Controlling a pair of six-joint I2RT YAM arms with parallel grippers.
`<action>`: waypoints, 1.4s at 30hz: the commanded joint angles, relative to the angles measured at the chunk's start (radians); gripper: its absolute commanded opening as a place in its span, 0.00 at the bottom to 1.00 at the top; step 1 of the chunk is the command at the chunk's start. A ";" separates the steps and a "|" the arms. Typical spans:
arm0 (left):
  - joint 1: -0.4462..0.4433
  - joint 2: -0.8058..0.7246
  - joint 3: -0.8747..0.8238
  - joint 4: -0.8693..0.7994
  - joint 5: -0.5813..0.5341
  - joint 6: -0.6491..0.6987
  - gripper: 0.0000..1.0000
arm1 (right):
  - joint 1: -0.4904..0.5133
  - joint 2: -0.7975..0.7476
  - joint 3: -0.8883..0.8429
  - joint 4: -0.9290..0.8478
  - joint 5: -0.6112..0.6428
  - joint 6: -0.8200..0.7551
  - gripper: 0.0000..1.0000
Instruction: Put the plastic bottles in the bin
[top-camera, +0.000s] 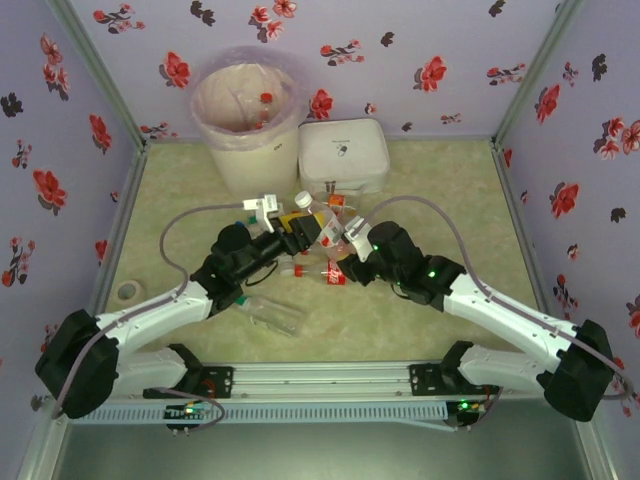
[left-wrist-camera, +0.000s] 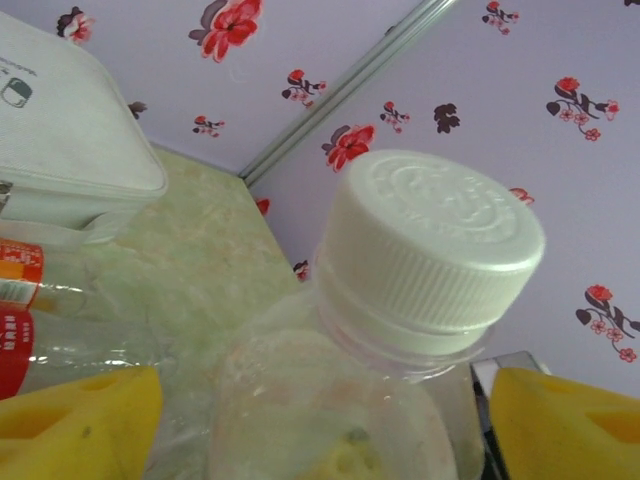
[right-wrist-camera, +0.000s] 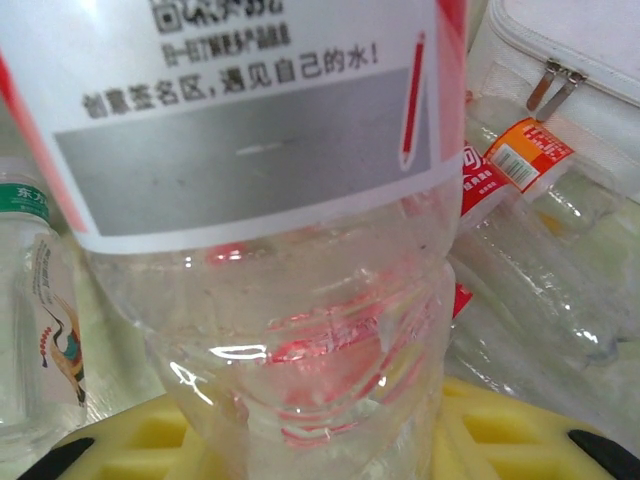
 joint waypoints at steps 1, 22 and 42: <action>-0.007 0.017 0.044 0.040 0.017 0.002 0.77 | 0.006 0.002 -0.017 0.067 -0.015 0.030 0.33; 0.045 0.050 0.197 -0.138 0.022 0.080 0.38 | 0.005 -0.147 -0.106 0.195 0.193 -0.003 0.99; 0.481 0.295 1.034 -0.447 0.177 0.248 0.17 | 0.004 -0.462 -0.221 0.131 0.449 0.038 0.99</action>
